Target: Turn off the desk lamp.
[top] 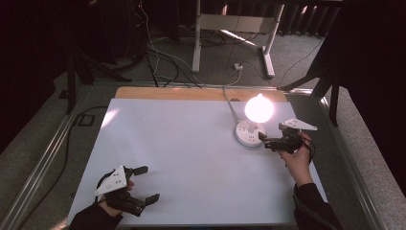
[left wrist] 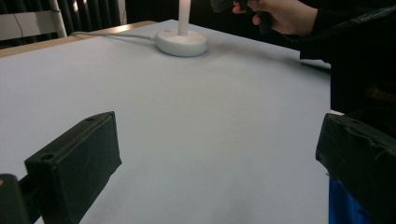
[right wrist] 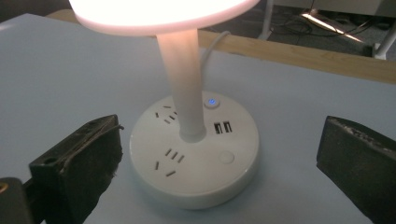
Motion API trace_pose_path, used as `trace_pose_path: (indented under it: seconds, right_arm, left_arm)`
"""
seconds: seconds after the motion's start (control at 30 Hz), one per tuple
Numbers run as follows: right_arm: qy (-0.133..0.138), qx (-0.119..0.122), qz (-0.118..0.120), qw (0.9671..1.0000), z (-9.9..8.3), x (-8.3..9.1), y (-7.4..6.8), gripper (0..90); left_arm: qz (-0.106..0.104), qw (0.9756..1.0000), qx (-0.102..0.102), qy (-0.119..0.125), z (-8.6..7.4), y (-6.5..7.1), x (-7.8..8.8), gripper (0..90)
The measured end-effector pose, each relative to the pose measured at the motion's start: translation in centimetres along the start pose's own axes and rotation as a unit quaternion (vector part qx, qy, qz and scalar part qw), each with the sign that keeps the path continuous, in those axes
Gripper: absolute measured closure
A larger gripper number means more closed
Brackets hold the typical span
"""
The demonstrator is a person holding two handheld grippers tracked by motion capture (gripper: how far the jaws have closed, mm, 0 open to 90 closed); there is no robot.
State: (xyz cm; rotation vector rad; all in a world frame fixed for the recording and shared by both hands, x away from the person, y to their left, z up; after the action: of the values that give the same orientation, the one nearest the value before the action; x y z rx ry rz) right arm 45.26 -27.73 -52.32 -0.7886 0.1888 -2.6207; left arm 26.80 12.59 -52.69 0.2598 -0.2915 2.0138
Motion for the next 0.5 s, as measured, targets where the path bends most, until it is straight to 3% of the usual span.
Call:
trace_pose_path:
  seconds: [0.03,0.07,0.1,0.17,0.2,0.27,0.37,0.43,0.47,0.5]
  right_arm:
    - [-0.002,0.001,-0.008,1.0,-0.1,-0.1,0.3,13.3]
    - [-0.002,0.001,-0.008,1.0,-0.1,-0.1,0.3,13.3]
    - [-0.009,0.001,-0.014,0.9999,-0.3,-0.2,0.5,22.7]
    - [-0.015,-0.002,-0.013,0.9998,-0.4,-0.3,0.5,27.3]
    - [-0.02,0.001,-0.021,0.9996,-0.5,-0.4,0.7,37.4]
    - [-0.022,0.001,-0.021,0.9995,-0.6,-0.5,0.7,40.2]
    - [-0.027,0.008,-0.035,0.999,-0.7,-0.8,0.9,53.3]
    - [-0.03,0.008,-0.038,0.9988,-0.8,-0.9,0.9,57.3]
    - [-0.03,0.007,-0.041,0.9987,-0.8,-0.9,1.0,62.1]
    - [-0.036,0.002,-0.042,0.9985,-1.0,-1.2,1.1,73.5]
  left_arm:
    - [0.0,1.0,0.001,0.001,0.0,0.0,0.0,0.5]
    - [0.0,1.0,0.001,0.0,0.0,0.0,0.0,0.5]
    - [0.0,1.0,0.001,-0.001,0.0,0.0,0.0,0.5]
    - [0.0,1.0,0.001,0.0,0.0,0.0,0.0,0.5]
    - [0.0,1.0,0.001,0.0,0.0,0.0,0.0,0.5]
    - [0.0,1.0,0.002,0.0,0.0,0.0,0.0,0.5]
    - [-0.001,1.0,0.001,-0.001,0.0,0.0,0.0,0.5]
    - [0.0,1.0,0.002,0.0,0.0,0.0,0.0,0.5]
    - [0.0,1.0,0.002,-0.001,-0.1,0.0,0.0,0.5]
    - [0.001,1.0,0.002,0.0,-0.1,0.0,0.0,0.5]
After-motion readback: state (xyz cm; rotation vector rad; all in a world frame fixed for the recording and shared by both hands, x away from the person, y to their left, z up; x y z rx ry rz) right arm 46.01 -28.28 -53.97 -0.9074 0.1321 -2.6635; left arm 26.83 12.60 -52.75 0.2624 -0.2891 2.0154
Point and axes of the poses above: each handheld gripper's, and its own axes: x roughly backward along the jaws, z roughly out of its top, y roughly to its right, the point moved 10 cm from there along -x, roughly forward along the jaws, and after that the axes turned 12 degrees about -x, right-handed, at the moved point
